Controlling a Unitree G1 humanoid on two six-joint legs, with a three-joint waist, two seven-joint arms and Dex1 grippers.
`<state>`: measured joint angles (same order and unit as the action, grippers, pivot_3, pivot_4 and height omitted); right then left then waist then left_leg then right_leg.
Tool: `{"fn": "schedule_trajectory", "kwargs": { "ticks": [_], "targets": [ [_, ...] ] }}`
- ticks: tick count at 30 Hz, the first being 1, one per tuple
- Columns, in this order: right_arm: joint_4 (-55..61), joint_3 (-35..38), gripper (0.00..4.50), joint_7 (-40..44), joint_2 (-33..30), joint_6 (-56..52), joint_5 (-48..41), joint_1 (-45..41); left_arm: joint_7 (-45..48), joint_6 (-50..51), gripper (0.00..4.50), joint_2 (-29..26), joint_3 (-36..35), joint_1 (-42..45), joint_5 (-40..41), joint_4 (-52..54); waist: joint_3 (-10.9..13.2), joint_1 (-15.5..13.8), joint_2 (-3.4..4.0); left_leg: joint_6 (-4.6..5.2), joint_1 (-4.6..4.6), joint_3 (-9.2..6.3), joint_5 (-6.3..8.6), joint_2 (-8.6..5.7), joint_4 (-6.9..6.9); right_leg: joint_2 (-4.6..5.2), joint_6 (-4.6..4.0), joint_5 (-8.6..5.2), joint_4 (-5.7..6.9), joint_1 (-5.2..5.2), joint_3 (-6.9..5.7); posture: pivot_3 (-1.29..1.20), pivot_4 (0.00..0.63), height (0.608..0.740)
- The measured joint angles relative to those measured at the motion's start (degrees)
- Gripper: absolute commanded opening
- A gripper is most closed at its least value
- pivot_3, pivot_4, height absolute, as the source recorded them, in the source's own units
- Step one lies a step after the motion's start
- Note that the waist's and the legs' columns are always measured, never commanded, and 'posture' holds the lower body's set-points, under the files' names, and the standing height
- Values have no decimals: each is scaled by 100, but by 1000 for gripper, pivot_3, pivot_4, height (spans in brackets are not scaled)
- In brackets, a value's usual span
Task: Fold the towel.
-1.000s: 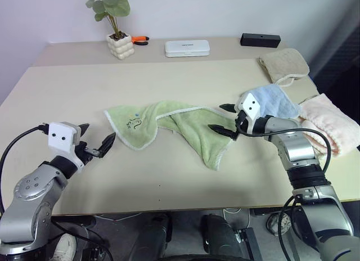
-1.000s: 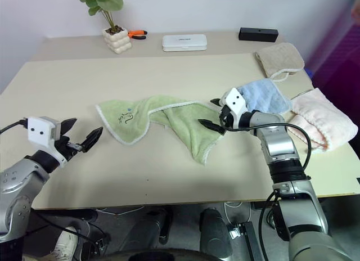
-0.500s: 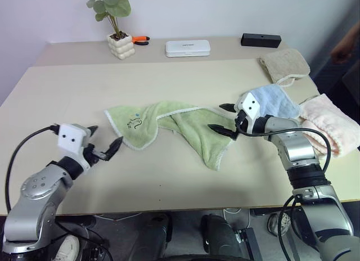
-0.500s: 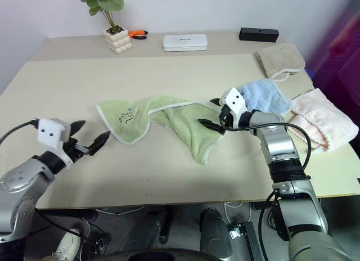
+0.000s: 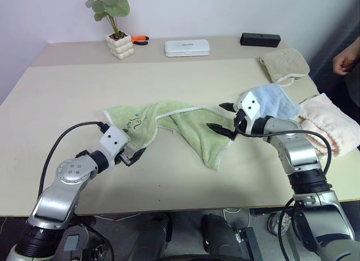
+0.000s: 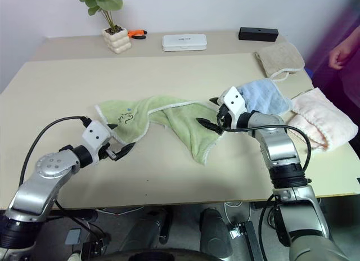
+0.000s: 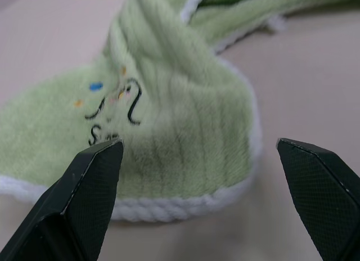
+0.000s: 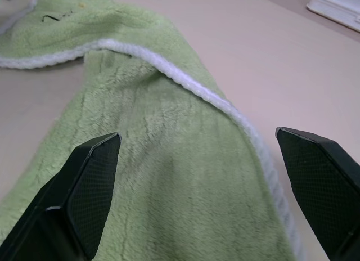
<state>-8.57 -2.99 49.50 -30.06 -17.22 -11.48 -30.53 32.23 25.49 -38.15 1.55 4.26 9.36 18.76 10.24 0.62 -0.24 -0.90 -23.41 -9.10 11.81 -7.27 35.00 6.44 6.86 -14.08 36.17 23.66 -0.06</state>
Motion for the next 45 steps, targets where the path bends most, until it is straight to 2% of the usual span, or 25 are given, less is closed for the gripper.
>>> {"fn": "schedule_trajectory", "kwargs": {
  "ticks": [5,8,9,10,17,18,25,31,36,39,45],
  "targets": [
    [255,-9,4500,-169,121,-109,-3,107,212,-22,4446,93,231,144,-53,-282,0,1,0,0,0,0,0,0,-1,1,0,0,0,1,1,0,150,740],
    [390,-9,4500,-205,135,-119,-17,136,259,1,4446,153,476,559,-241,-544,0,-38,2,0,1,-1,-1,-2,8,1,1,0,1,-7,-2,0,150,740],
    [439,-6,4500,-209,133,-125,-26,146,262,-11,3949,154,482,583,-258,-571,-1,-33,2,0,2,0,0,-2,8,1,1,0,-1,-8,-1,0,150,740],
    [497,2,4500,-217,130,-129,-47,169,269,-41,3743,155,481,584,-258,-615,-1,-21,2,1,2,1,0,-3,7,2,1,0,-2,-8,0,0,150,740],
    [519,23,4500,-268,-18,-216,-57,271,306,-382,203,148,436,542,-261,-921,-1,24,4,0,3,1,0,6,4,1,0,1,2,-2,2,0,150,740],
    [518,25,4500,-287,-30,-231,-49,270,309,-398,40,127,425,532,-262,-940,-1,23,4,0,3,1,0,6,3,1,0,1,2,-2,2,0,150,740],
    [-438,-16,4500,-301,-336,-243,304,-304,254,-303,40,34,-517,145,19,-573,3,-1,6,0,0,7,0,5,1,1,0,1,0,1,5,0,150,740],
    [-1908,-116,4500,-165,-348,-551,458,-1024,267,-186,40,-118,-965,-411,137,-133,3,28,6,2,0,17,0,5,0,1,-1,2,-1,3,11,0,150,740],
    [-2571,-229,4500,112,-328,-639,522,-1256,260,-89,40,-133,-1097,-588,141,50,4,15,8,2,0,19,0,6,1,0,-1,1,-2,3,11,0,150,740],
    [-2834,-232,3640,140,-316,-656,581,-1419,256,-58,0,-132,-1146,-615,146,156,4,14,8,2,0,20,0,5,1,-1,-1,2,-2,2,11,0,150,740],
    [-2895,-232,590,305,-317,-669,622,-1459,257,44,0,-132,-1148,-617,165,214,4,14,8,2,0,20,1,6,1,-2,-1,2,-1,2,11,0,150,740]
  ]
}}
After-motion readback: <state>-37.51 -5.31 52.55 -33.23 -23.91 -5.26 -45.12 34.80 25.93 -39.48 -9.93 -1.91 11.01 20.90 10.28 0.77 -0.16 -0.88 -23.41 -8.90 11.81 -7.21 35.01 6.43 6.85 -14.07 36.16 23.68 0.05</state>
